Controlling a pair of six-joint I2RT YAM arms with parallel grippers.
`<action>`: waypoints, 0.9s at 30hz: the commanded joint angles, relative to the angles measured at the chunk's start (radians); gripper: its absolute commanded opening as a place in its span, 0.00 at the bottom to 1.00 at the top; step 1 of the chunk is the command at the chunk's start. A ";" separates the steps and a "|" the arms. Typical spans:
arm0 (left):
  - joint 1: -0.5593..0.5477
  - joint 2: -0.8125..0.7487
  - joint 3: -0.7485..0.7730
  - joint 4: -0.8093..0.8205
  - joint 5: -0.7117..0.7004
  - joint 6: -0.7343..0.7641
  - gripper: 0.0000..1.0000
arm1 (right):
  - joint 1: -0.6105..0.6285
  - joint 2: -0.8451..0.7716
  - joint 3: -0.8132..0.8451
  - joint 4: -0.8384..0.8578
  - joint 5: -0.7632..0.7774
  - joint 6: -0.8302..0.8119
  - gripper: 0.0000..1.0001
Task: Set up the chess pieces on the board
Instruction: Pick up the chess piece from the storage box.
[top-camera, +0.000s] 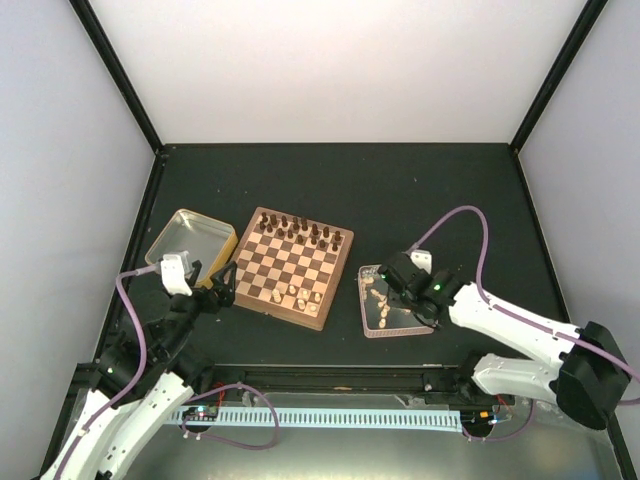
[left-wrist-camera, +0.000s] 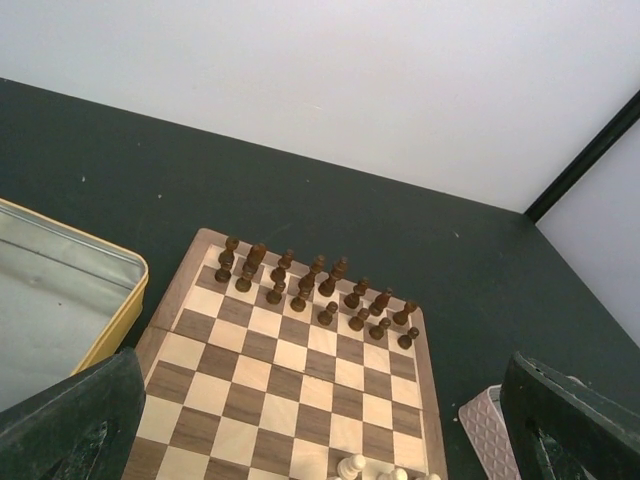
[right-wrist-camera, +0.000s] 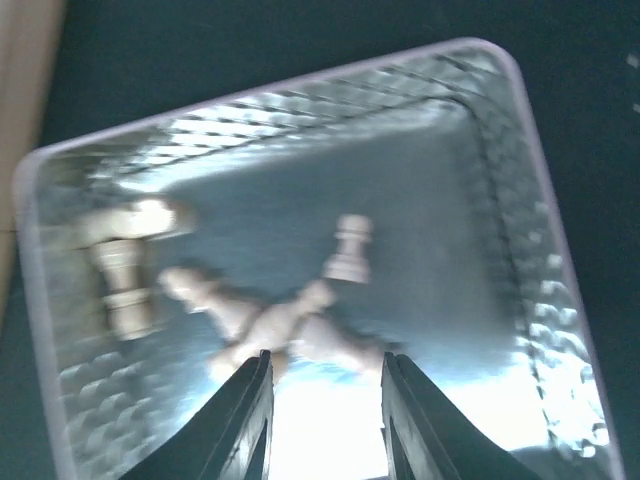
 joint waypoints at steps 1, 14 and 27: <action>-0.004 0.031 0.002 0.020 0.015 0.009 0.99 | -0.105 -0.028 -0.074 0.048 -0.026 -0.039 0.31; -0.003 0.082 0.000 0.026 0.008 0.009 0.99 | -0.209 0.180 -0.084 0.233 -0.099 -0.121 0.30; -0.004 0.104 0.000 0.025 0.007 0.007 0.99 | -0.233 0.258 -0.097 0.241 -0.098 -0.141 0.22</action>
